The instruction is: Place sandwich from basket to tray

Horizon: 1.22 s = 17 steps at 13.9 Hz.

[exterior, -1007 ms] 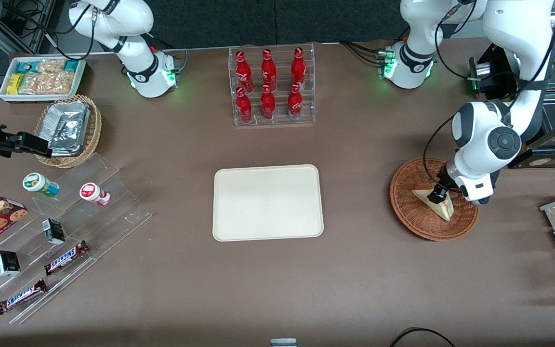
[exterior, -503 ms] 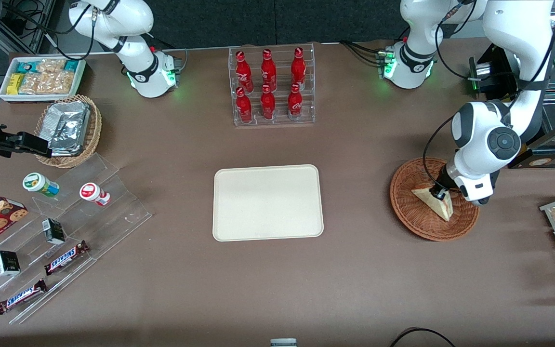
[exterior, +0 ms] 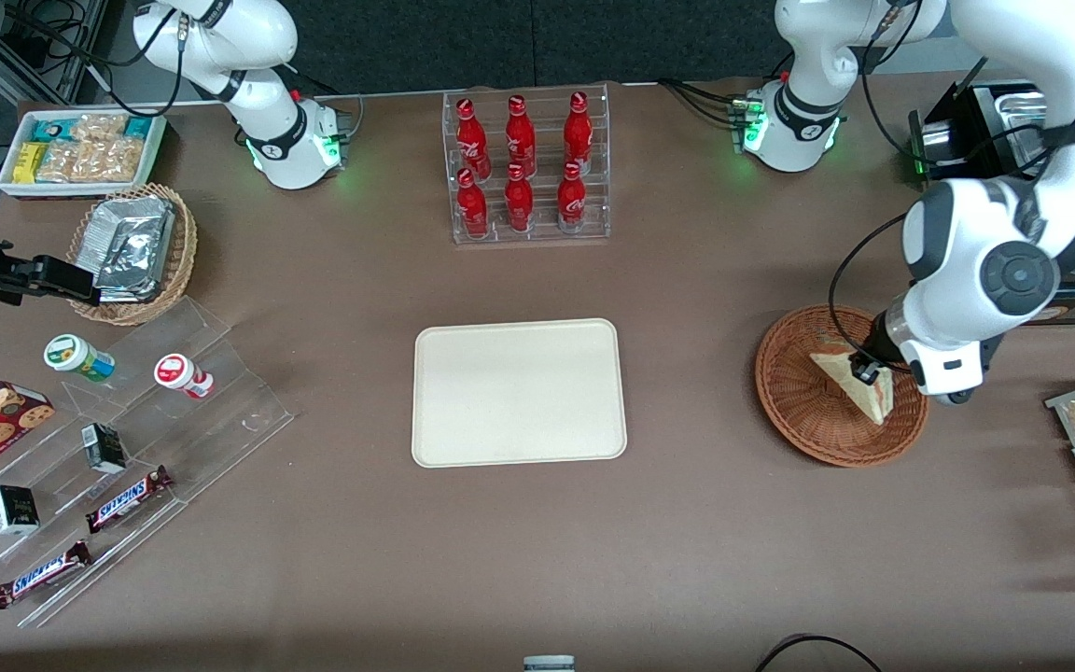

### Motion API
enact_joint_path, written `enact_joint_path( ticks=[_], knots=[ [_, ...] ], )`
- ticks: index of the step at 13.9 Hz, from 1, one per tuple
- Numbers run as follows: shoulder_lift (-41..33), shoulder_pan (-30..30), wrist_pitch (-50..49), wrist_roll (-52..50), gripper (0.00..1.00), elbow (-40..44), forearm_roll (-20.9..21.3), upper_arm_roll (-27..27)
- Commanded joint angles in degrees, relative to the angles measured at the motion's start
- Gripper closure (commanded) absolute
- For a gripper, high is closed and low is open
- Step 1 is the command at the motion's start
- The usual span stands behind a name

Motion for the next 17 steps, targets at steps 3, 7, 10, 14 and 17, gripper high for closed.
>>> enact_joint_path(
  ticks=[3,7,10,14,17],
  knots=[
    [0.77,-7.48,-12.26,2.21,1.00,15.19,0.84,0.37],
    [3.40,-15.57,-14.29,-1.03,1.00,22.50,0.84,0.37],
    [8.92,-21.28,-13.68,-2.54,1.00,27.76,0.58,0.37],
    [18.24,-28.15,-13.50,-3.32,1.00,37.09,0.66,0.46],
    [23.35,-31.93,-10.00,-3.24,1.00,41.23,0.66,0.46]
  ],
)
